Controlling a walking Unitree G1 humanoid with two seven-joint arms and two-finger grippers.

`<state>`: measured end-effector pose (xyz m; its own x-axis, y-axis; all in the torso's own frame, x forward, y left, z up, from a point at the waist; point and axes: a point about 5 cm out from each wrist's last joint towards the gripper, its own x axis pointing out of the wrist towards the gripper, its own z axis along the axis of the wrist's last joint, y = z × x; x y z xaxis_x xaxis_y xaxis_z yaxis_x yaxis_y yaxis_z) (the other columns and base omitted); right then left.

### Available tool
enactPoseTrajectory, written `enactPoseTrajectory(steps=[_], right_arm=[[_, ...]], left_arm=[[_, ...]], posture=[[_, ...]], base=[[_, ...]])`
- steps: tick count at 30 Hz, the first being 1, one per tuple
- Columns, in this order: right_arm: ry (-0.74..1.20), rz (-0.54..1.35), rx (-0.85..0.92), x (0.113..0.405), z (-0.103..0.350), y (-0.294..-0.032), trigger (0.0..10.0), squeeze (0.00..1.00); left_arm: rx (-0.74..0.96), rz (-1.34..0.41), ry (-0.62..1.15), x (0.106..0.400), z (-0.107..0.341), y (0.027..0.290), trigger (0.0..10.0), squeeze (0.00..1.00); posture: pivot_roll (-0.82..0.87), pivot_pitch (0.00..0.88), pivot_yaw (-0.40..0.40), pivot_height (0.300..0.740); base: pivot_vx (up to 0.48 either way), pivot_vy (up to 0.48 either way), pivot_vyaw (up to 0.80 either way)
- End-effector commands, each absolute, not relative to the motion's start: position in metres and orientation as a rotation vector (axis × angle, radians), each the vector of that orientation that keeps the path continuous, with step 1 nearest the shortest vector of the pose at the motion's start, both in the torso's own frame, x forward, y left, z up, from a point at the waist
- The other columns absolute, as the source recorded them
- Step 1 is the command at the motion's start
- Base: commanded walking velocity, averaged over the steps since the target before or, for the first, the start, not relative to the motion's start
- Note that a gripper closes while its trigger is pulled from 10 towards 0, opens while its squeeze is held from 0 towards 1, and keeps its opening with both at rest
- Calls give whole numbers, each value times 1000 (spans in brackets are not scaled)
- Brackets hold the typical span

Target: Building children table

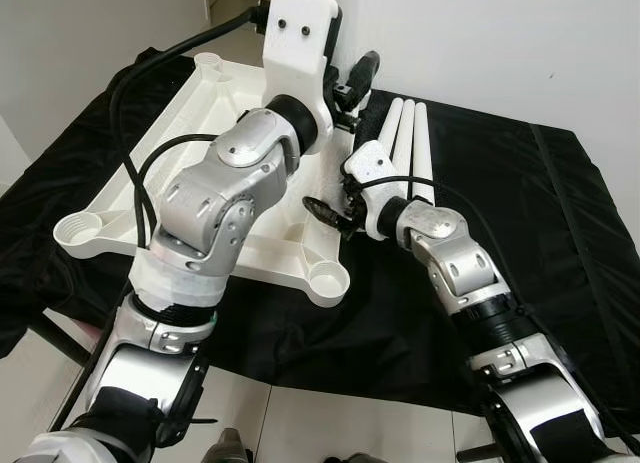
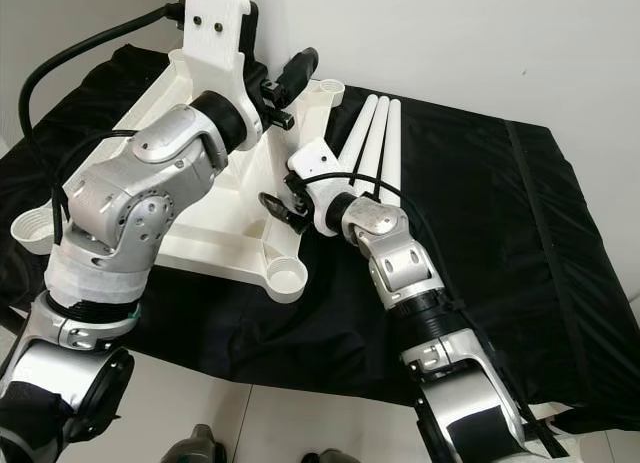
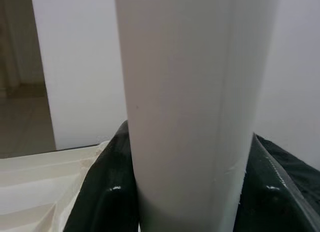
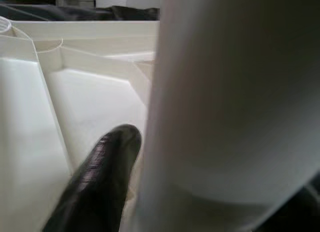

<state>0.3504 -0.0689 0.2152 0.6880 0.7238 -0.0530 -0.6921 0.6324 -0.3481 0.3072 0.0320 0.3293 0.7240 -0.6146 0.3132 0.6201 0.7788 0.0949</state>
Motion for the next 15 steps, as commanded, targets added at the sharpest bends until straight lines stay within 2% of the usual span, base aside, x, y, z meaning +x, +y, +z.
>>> enactPoseTrajectory(steps=[1,14,15], right_arm=[[-104,799,-360,353,217,-71,0,0],[-123,730,-288,359,224,-73,0,0],[-122,722,-284,360,224,-73,10000,0]], left_arm=[[-4,-711,-391,300,337,26,10000,0],[-25,-715,-376,300,332,24,10000,0],[-44,-720,-380,300,333,25,10000,0]], posture=[[188,14,-97,740],[193,0,-93,740],[194,0,-92,740]], base=[[0,0,0],[0,0,0],[0,0,0]])
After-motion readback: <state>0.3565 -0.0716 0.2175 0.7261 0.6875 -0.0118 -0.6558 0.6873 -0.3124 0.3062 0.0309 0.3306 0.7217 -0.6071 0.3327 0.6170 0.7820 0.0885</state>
